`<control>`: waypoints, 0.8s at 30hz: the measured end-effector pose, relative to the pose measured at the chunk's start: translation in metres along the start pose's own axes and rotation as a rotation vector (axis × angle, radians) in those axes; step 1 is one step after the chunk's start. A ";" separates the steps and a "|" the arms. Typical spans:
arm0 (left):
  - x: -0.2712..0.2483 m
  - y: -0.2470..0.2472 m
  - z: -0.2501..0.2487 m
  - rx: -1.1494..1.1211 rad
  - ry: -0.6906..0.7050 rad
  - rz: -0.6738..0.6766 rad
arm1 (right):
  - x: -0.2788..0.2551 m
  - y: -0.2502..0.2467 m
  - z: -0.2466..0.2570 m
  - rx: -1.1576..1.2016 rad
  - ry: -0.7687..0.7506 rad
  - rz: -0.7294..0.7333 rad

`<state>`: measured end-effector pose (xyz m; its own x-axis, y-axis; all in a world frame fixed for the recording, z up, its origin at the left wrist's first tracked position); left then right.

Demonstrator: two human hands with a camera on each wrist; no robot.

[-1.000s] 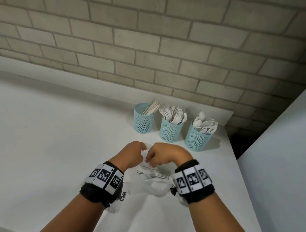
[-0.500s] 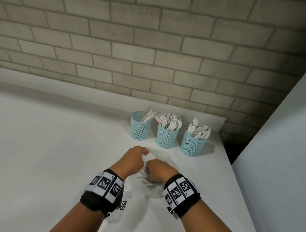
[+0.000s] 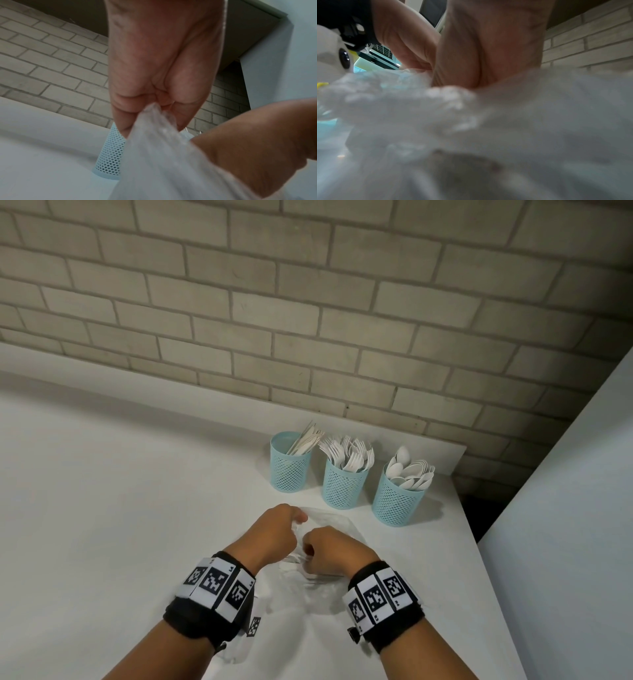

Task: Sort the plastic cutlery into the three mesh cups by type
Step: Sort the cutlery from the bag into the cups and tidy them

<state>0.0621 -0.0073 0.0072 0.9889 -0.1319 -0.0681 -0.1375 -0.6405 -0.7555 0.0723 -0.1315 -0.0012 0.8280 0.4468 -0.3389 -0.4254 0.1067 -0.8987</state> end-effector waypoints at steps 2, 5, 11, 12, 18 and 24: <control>0.000 -0.001 0.000 -0.006 -0.003 -0.005 | 0.000 -0.002 -0.002 0.001 -0.011 -0.014; -0.001 -0.003 0.002 -0.019 -0.012 -0.016 | -0.004 -0.007 -0.007 0.011 -0.027 -0.007; -0.001 -0.013 0.012 -0.034 -0.044 -0.046 | -0.014 -0.029 -0.023 0.245 -0.104 0.093; 0.000 -0.014 0.014 -0.034 -0.049 -0.041 | -0.016 -0.033 -0.026 0.385 -0.117 0.101; -0.005 -0.014 -0.003 0.120 -0.001 0.020 | -0.019 -0.051 -0.025 1.325 -0.142 -0.068; 0.000 -0.010 -0.027 -0.301 0.143 -0.188 | -0.006 -0.059 -0.018 1.595 -0.102 -0.205</control>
<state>0.0618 -0.0212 0.0328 0.9836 -0.0818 0.1607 0.0138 -0.8545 -0.5193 0.0988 -0.1563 0.0490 0.9172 0.3567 -0.1777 -0.2978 0.9098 0.2891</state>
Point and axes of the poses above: each hand's wrist, its own x-axis towards the middle knuckle, its own y-axis out of the palm, z = x × y, the point moved 2 cm from there along x, towards the middle knuckle, and after that the axes turned 3 degrees about y, right-handed, at the moved point
